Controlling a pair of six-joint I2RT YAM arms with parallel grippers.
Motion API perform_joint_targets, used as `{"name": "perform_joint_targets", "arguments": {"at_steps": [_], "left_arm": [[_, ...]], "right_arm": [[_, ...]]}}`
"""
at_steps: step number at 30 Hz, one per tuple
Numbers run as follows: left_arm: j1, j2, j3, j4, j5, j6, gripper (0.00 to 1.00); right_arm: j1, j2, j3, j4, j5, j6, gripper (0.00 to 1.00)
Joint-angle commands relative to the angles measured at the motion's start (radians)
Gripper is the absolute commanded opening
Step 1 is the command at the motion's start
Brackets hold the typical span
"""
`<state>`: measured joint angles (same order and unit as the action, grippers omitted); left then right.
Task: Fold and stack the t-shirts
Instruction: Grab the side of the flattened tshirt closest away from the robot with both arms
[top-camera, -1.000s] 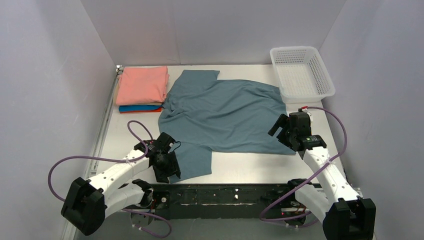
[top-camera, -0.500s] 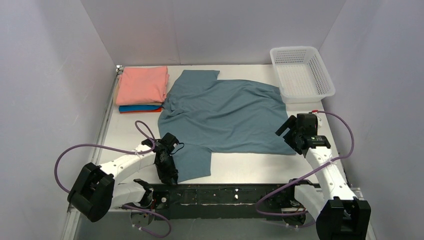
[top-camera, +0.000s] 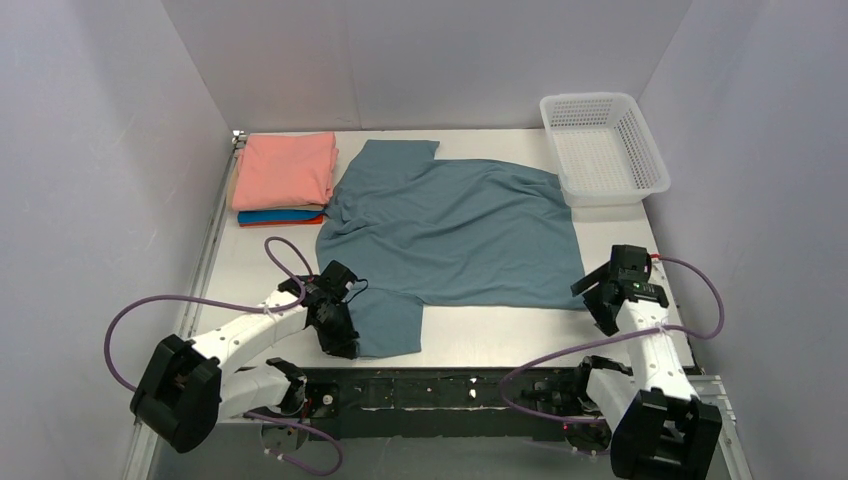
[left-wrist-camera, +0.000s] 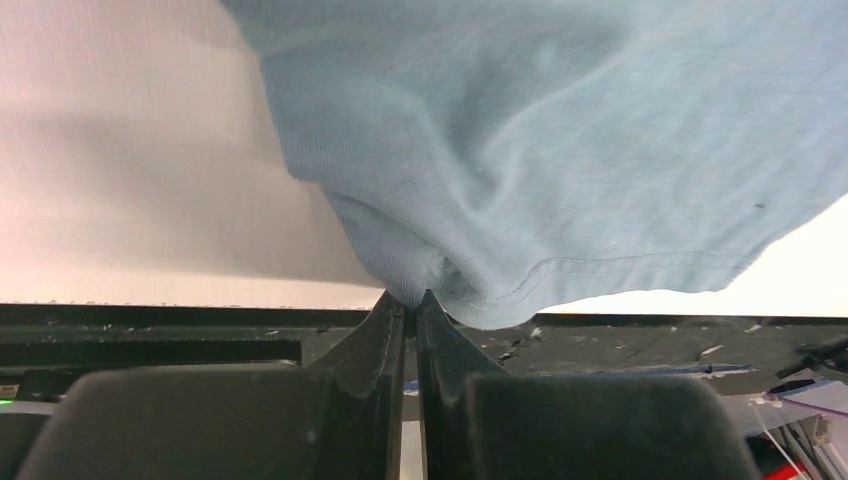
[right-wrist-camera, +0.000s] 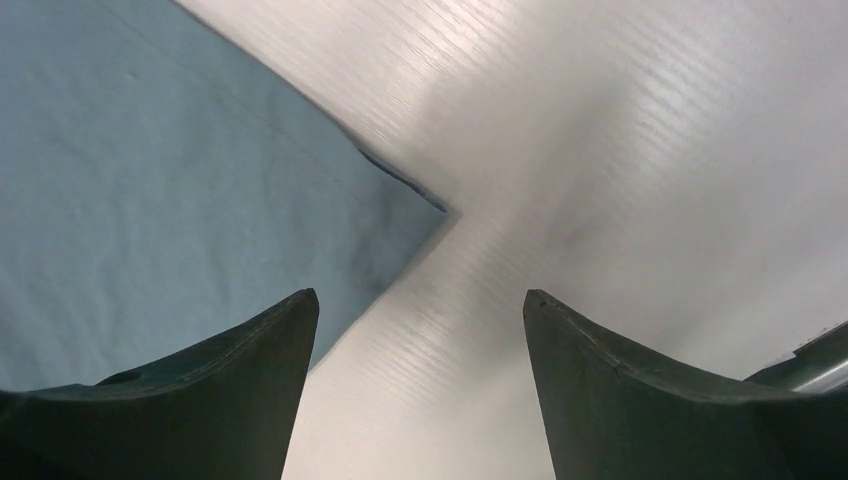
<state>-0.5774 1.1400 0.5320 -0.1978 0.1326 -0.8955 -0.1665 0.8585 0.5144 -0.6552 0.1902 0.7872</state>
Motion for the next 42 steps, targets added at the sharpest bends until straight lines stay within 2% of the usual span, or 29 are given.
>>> {"name": "perform_joint_targets", "arguments": {"at_steps": [1, 2, 4, 8, 13, 15, 19, 21, 23, 30, 39, 42], "left_arm": [[0.001, -0.052, -0.028, -0.071, -0.027, -0.003, 0.00], [0.001, -0.058, -0.031, -0.069, -0.029, -0.005, 0.00], [0.001, -0.068, -0.038, -0.065, -0.039, -0.005, 0.00], [0.001, -0.070, -0.044, -0.051, -0.046, -0.002, 0.00], [0.001, -0.075, -0.054, -0.033, -0.048, 0.000, 0.00], [0.001, -0.072, -0.052, -0.030, -0.051, 0.001, 0.00], [0.001, -0.068, -0.046, -0.030, -0.049, 0.000, 0.00], [0.001, -0.074, -0.034, -0.054, -0.063, -0.005, 0.00], [0.001, -0.086, -0.020, -0.091, -0.070, -0.004, 0.00], [0.000, -0.205, 0.027, -0.277, -0.008, 0.004, 0.00], [-0.002, -0.344, 0.046, -0.493, 0.073, -0.055, 0.00], [-0.002, -0.416, 0.053, -0.552, 0.071, -0.077, 0.00]], "right_arm": [[-0.017, 0.123, -0.005, 0.050, -0.034, 0.007, 0.76], [-0.018, 0.154, -0.002, 0.070, -0.051, -0.003, 0.69], [-0.018, 0.207, 0.001, 0.103, -0.074, -0.020, 0.62], [-0.018, 0.292, -0.002, 0.139, -0.075, -0.009, 0.57], [-0.018, 0.354, -0.003, 0.180, -0.078, 0.004, 0.56], [-0.018, 0.378, 0.006, 0.194, -0.089, 0.007, 0.52], [-0.018, 0.401, 0.016, 0.201, -0.109, -0.011, 0.28], [-0.018, 0.404, 0.023, 0.203, -0.121, -0.032, 0.12], [-0.018, 0.405, 0.040, 0.185, -0.125, -0.057, 0.03], [-0.018, 0.314, 0.117, -0.048, -0.132, -0.125, 0.01], [-0.018, 0.111, 0.161, -0.323, -0.296, -0.107, 0.01], [-0.018, 0.043, 0.210, -0.478, -0.209, -0.127, 0.01]]}}
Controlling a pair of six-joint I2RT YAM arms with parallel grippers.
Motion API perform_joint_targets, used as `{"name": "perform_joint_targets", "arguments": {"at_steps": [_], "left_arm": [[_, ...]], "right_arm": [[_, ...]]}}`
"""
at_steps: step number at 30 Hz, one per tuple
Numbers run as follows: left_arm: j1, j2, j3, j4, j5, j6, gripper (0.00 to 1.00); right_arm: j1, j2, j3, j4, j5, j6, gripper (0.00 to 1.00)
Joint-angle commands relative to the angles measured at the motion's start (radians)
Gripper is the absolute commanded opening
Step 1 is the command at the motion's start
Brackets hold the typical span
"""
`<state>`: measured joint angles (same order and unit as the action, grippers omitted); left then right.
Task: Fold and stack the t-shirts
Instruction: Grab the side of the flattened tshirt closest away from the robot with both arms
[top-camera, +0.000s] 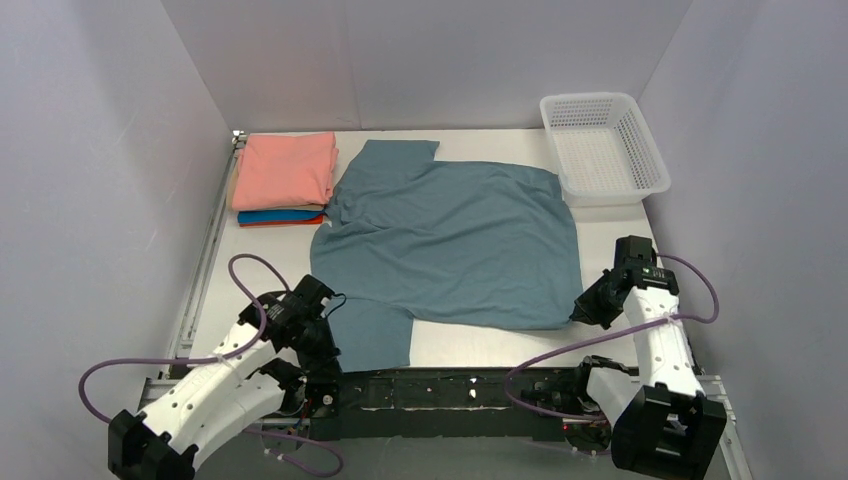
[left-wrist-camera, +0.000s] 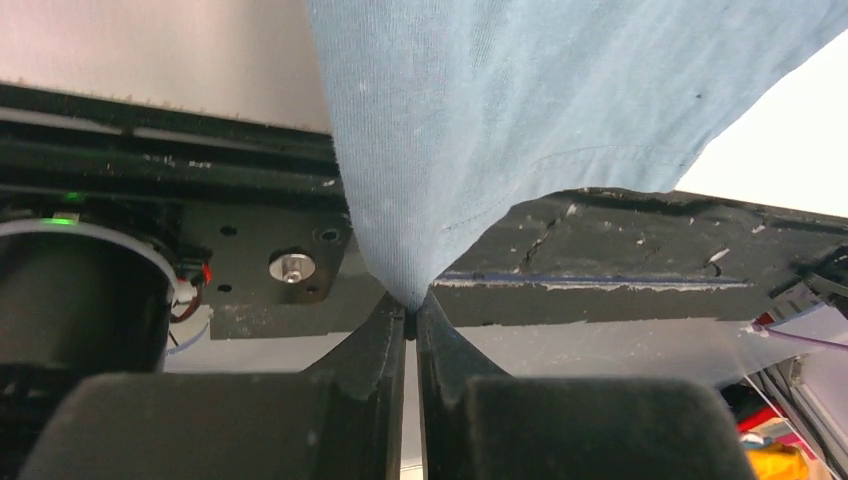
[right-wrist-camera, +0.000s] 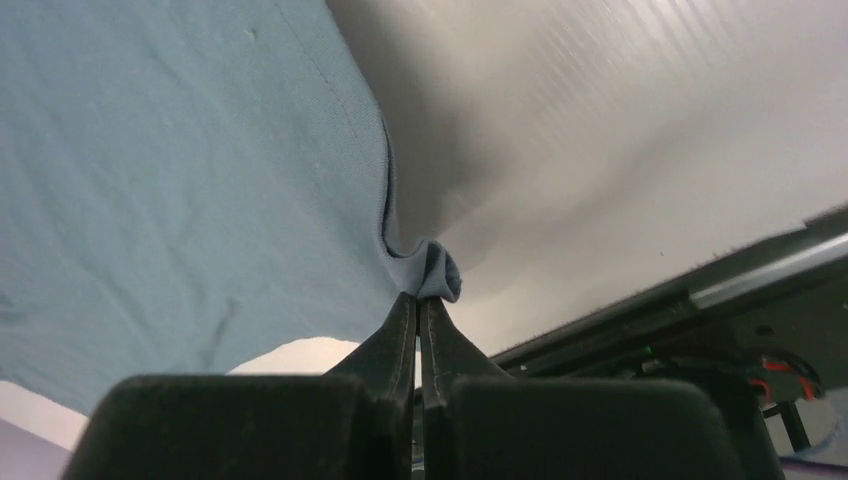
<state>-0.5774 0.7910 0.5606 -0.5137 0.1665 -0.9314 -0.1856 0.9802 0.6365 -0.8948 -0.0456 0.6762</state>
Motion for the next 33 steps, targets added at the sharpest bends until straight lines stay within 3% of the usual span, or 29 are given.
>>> {"name": "perform_joint_targets", "arguments": {"at_steps": [1, 7, 13, 21, 26, 33], "left_arm": [[-0.002, -0.086, 0.023, -0.247, 0.039, -0.049, 0.00], [-0.008, -0.159, 0.004, -0.273, 0.079, -0.099, 0.00], [-0.019, -0.238, -0.036, -0.279, 0.181, -0.131, 0.00], [-0.036, -0.274, -0.036, -0.289, 0.226, -0.136, 0.00], [-0.035, -0.202, 0.025, -0.189, 0.225, -0.082, 0.00], [-0.032, 0.048, 0.117, 0.051, 0.261, -0.031, 0.00]], "right_arm": [[0.002, -0.105, 0.100, -0.276, 0.034, -0.024, 0.01], [0.002, -0.233, 0.137, -0.367, 0.085, -0.025, 0.01], [0.002, -0.263, 0.172, -0.470, 0.102, -0.061, 0.01], [0.002, -0.297, 0.168, -0.478, 0.073, -0.083, 0.01], [0.002, -0.267, 0.140, -0.418, 0.009, -0.083, 0.01], [0.002, -0.190, 0.150, -0.310, -0.011, -0.111, 0.01]]}}
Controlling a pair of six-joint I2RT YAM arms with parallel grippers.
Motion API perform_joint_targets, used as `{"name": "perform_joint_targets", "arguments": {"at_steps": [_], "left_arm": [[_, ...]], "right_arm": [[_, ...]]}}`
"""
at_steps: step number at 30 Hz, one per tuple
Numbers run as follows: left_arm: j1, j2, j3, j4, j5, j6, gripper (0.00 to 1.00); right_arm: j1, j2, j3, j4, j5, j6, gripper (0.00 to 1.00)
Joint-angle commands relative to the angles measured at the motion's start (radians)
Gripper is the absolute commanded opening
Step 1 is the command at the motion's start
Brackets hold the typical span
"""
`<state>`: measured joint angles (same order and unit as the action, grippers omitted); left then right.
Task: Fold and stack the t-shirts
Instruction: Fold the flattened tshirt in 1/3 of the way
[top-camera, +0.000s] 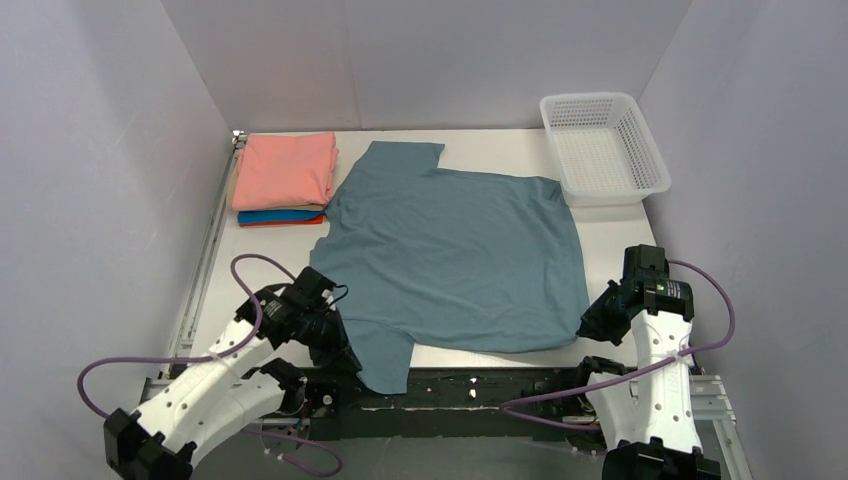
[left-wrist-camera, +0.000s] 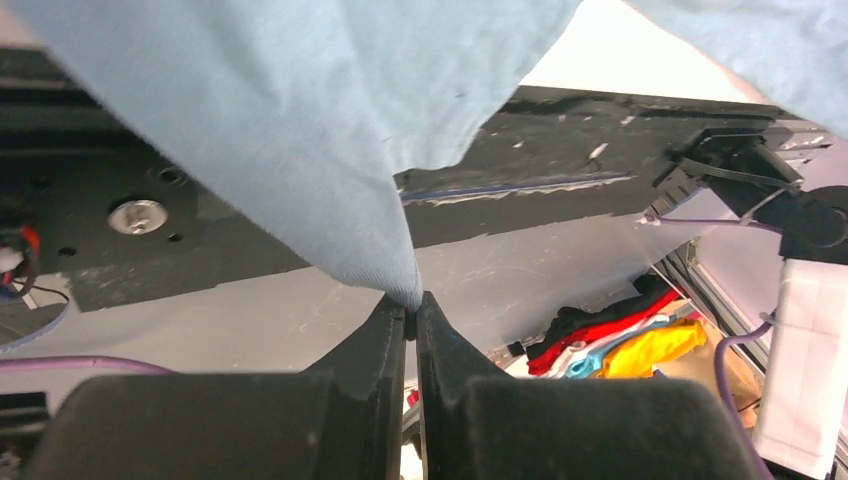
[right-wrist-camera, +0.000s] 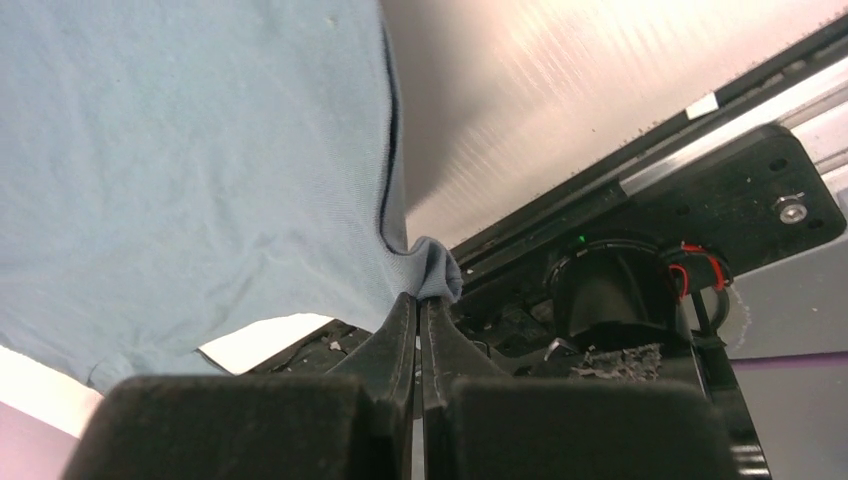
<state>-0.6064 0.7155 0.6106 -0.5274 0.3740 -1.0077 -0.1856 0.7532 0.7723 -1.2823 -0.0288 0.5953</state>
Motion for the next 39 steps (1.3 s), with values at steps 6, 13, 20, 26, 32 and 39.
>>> {"name": "perform_joint_targets", "arguments": {"at_steps": [6, 13, 20, 26, 32, 39], "left_arm": [[0.010, 0.358, 0.295, 0.073, -0.093, 0.128, 0.00], [0.109, 0.561, 0.529, 0.040, -0.215, 0.154, 0.00], [0.238, 0.663, 0.619, 0.142, -0.177, 0.193, 0.00], [0.306, 0.686, 0.672, 0.204, -0.154, 0.259, 0.00], [0.346, 0.691, 0.682, 0.318, -0.139, 0.310, 0.00], [0.402, 0.778, 0.735, 0.369, -0.091, 0.350, 0.00]], "right_arm": [[0.002, 0.147, 0.035, 0.155, -0.036, -0.048, 0.01], [0.002, 0.273, 0.129, 0.241, -0.073, -0.014, 0.01], [0.001, 0.398, 0.213, 0.285, -0.031, -0.012, 0.01], [0.002, 0.472, 0.288, 0.293, -0.021, -0.016, 0.01], [0.002, 0.549, 0.345, 0.305, -0.034, -0.031, 0.01], [0.002, 0.632, 0.383, 0.357, -0.071, -0.077, 0.01]]}}
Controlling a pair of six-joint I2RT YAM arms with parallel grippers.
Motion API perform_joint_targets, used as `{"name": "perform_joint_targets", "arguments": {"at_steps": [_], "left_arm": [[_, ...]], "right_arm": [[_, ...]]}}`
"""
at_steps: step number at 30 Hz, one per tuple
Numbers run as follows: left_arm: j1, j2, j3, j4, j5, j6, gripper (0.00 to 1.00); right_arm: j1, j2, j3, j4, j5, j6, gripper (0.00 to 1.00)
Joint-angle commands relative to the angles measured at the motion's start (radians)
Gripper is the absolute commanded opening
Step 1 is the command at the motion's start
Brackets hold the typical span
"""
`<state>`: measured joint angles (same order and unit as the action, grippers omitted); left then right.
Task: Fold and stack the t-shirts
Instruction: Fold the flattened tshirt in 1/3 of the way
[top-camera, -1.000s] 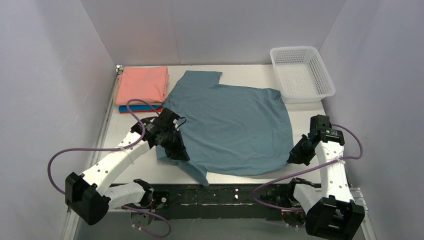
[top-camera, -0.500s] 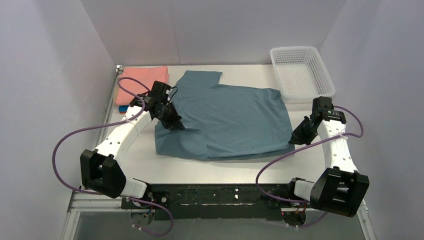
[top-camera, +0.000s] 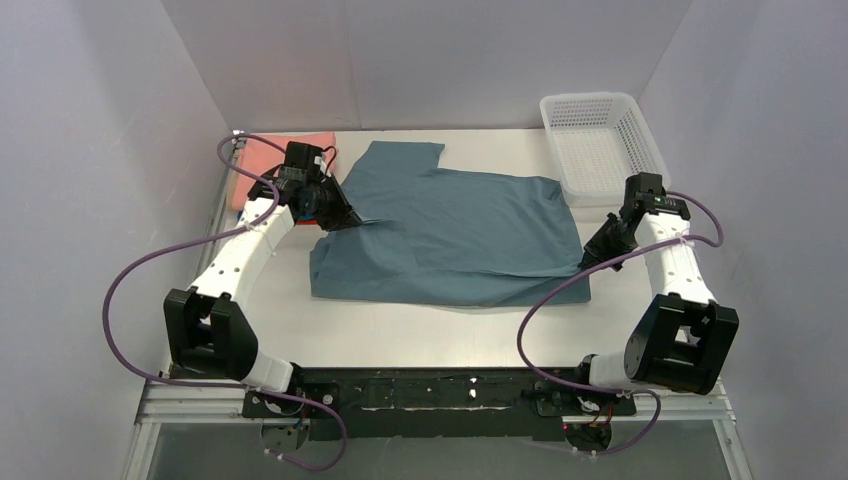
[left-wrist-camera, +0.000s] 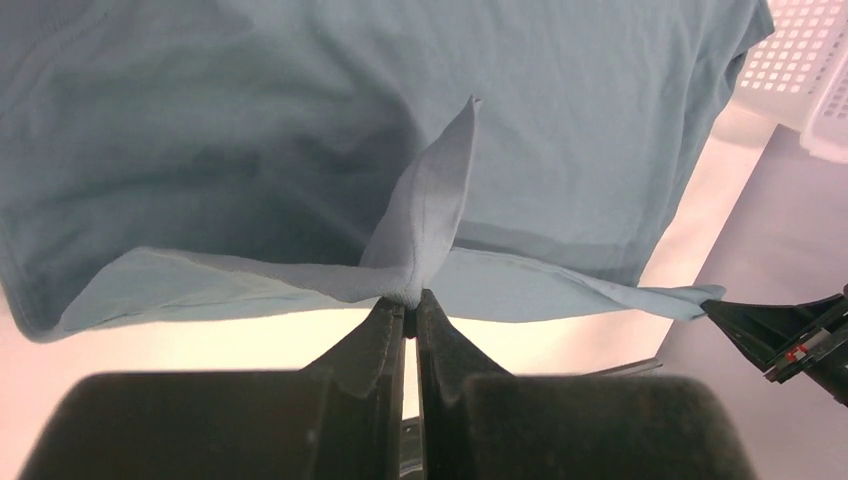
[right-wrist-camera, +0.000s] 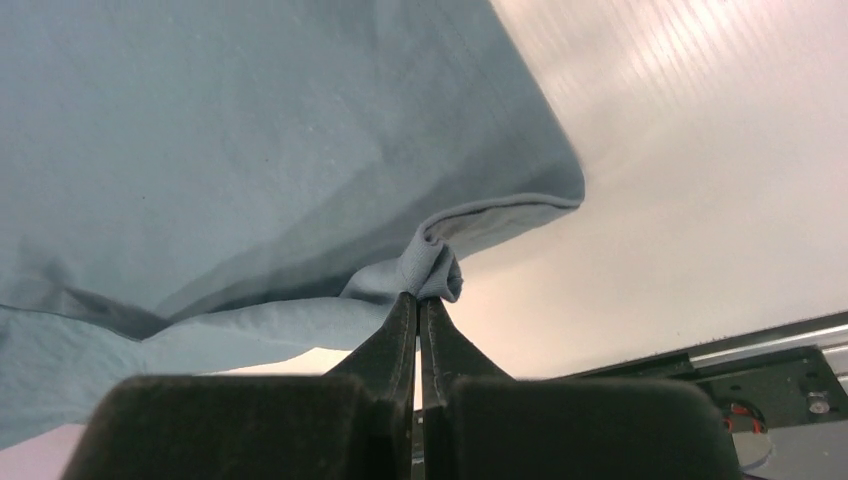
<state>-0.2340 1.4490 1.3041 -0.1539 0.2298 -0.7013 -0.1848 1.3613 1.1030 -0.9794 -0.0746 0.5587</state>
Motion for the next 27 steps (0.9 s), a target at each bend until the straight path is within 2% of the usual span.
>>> {"name": "perform_joint_targets", "arguments": {"at_steps": [1, 6, 10, 12, 13, 15, 16, 17, 18, 19, 22, 27], "left_arm": [[0.038, 0.058, 0.049, 0.004, 0.066, 0.049, 0.00], [0.067, 0.145, 0.083, 0.080, 0.096, 0.072, 0.00], [0.087, 0.251, 0.147, 0.096, 0.102, 0.107, 0.00], [0.095, 0.314, 0.192, 0.095, 0.110, 0.113, 0.06], [0.098, 0.347, 0.224, 0.079, 0.124, 0.113, 0.10], [0.105, 0.411, 0.295, 0.026, 0.136, 0.128, 0.29], [0.105, 0.435, 0.333, -0.004, 0.115, 0.133, 0.44], [0.107, 0.453, 0.359, -0.019, 0.093, 0.139, 0.73], [0.107, 0.469, 0.385, -0.033, 0.071, 0.143, 0.95], [0.108, 0.481, 0.413, -0.058, 0.060, 0.141, 0.98], [0.108, 0.491, 0.462, -0.102, 0.097, 0.122, 0.98], [0.094, 0.398, 0.334, -0.088, 0.135, 0.071, 0.98]], "right_arm": [[0.001, 0.034, 0.055, 0.067, -0.036, -0.048, 0.01], [0.004, 0.098, 0.073, 0.155, -0.094, -0.101, 0.02], [0.006, 0.167, 0.123, 0.194, -0.073, -0.120, 0.09], [0.007, 0.210, 0.155, 0.194, -0.036, -0.116, 0.17], [0.007, 0.233, 0.178, 0.185, -0.016, -0.113, 0.23], [0.013, 0.260, 0.211, 0.165, 0.031, -0.101, 0.39], [0.016, 0.264, 0.223, 0.158, 0.045, -0.098, 0.54], [0.024, 0.261, 0.229, 0.156, 0.065, -0.094, 0.66], [0.032, 0.252, 0.230, 0.156, 0.098, -0.090, 0.76], [0.039, 0.240, 0.229, 0.152, 0.122, -0.085, 0.79], [0.062, 0.177, 0.193, 0.149, 0.172, -0.060, 0.83], [0.172, 0.076, 0.084, 0.196, 0.150, -0.034, 0.84]]}}
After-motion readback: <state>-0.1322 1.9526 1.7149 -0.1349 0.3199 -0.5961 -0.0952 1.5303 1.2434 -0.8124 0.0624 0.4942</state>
